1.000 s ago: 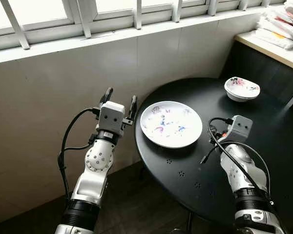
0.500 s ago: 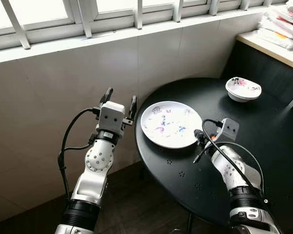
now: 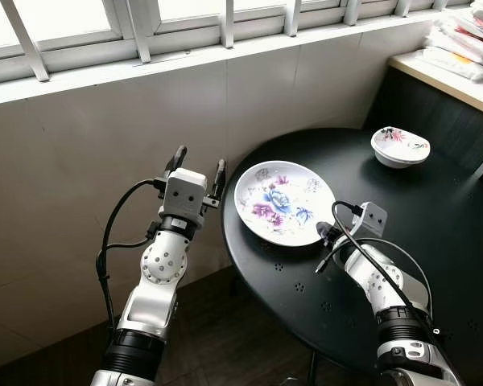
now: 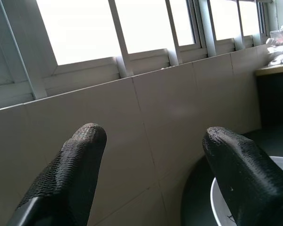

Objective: Kitchen organization

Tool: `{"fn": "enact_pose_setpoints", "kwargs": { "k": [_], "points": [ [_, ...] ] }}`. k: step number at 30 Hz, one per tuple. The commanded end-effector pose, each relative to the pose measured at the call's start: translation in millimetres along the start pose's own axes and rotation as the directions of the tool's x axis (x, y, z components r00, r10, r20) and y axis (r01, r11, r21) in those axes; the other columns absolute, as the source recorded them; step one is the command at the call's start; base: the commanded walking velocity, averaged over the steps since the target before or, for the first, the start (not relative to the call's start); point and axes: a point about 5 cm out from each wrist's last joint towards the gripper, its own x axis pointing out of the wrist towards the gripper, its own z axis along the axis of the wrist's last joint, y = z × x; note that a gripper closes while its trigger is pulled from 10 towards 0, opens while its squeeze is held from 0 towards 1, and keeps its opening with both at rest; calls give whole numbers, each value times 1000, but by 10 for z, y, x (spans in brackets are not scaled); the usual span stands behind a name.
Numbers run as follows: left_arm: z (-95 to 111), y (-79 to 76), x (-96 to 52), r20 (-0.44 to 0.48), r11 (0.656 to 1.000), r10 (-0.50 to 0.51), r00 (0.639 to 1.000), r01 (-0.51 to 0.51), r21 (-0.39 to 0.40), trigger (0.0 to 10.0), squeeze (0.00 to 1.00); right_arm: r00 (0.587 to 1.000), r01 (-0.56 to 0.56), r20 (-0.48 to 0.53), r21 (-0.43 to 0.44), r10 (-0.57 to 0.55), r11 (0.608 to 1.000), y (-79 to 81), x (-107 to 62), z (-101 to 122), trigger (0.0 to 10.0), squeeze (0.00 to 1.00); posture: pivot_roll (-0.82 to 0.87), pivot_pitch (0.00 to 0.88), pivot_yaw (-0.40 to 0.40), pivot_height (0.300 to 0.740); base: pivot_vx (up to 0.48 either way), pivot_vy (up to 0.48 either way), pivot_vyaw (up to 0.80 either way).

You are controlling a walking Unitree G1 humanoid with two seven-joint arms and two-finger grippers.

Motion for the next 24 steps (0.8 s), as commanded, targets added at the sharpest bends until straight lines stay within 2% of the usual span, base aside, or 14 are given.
{"fn": "enact_pose_setpoints", "kwargs": {
  "k": [1, 6, 10, 12, 18, 19, 24],
  "points": [
    [-19, -41, 10, -11, 1000, -17, 1000, 17, 7, 10000, 0, 1000, 1, -31, 6, -1, 1000, 6, 16, -38, 0, 0, -121, 0, -37, 740, 0, 0, 0],
    [-26, -40, 9, -15, 1000, -17, 1000, 17, 9, 10000, 0, 1000, -1, -23, 12, 1, 1000, 13, 12, -31, 0, 0, -121, 0, -36, 740, 0, 0, 0],
    [-28, -41, 7, -17, 1000, -17, 1000, 17, 11, 10000, 0, 1000, 1, 20, 35, -2, 999, 20, -5, 16, 0, 0, -121, 0, -36, 740, 0, 0, 0],
    [-27, -41, 12, -17, 1000, -17, 1000, 17, 12, 10000, 0, 997, -8, 71, 82, 2, 997, 28, -16, 93, 0, 0, -125, 0, -36, 740, 0, 0, 0],
    [-28, -39, 19, -17, 1000, -15, 1000, 15, 13, 10000, 0, 989, -19, 149, 128, -1, 992, 38, -32, 227, 0, 0, -124, 0, -36, 740, 0, 0, 0],
    [-28, -37, 23, -16, 1000, -13, 1000, 14, 14, 10000, 0, 980, -37, 200, 153, 6, 988, 62, -49, 305, 0, 0, -123, 0, -37, 740, 0, 0, 0],
    [-29, -36, 22, -16, 1000, -11, 1000, 12, 15, 10000, 0, 948, -118, 312, 182, 57, 976, 147, -105, 465, 0, 0, -123, 0, -37, 740, 0, 0, 0]
  ]
}}
